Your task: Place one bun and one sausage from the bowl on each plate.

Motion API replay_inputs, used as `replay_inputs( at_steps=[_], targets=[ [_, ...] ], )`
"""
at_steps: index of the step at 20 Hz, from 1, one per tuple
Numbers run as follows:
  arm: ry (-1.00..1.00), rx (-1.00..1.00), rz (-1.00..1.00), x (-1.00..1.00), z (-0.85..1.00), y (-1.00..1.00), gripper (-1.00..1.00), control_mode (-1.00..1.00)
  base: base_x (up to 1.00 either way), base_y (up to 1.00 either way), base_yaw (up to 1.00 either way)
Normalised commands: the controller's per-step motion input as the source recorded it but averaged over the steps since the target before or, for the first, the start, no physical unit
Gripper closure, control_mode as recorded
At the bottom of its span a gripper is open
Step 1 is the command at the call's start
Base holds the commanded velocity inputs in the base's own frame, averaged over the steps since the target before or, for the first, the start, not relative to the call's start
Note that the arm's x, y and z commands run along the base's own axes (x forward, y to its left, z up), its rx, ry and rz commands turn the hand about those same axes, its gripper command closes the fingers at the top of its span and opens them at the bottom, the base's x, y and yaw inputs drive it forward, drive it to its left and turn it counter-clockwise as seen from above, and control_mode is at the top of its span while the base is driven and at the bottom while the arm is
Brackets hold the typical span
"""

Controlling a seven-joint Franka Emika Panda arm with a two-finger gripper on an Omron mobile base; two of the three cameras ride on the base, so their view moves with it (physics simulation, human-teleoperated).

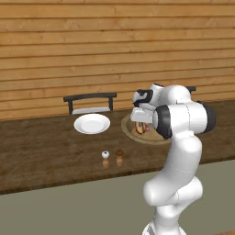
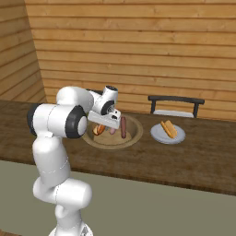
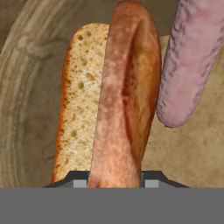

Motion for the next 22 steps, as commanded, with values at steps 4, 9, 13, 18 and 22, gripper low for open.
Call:
replay_inputs(
  at_steps=[4, 9, 13, 18, 22],
  targets=[
    [-0.15, 0.0, 0.0, -0.42, 0.91, 0.07, 1.0, -1.0, 0.0, 0.0, 0.0],
    [-0.15, -0.01, 0.13, -0.6, 0.68, 0.62, 1.0, -1.0, 0.0, 0.0, 0.0],
    [-0.05, -0.08, 0.21, -0.22, 0.43, 1.0, 1.0, -1.0, 0.0, 0.0, 0.0],
    [0.0, -0.14, 0.29, -0.06, 0.06, 1.0, 1.0, -1.0, 0.0, 0.0, 0.0],
    [-0.04, -0.1, 0.23, 0.0, 0.02, 0.9, 1.0, -1.0, 0.0, 0.0, 0.0]
  ],
)
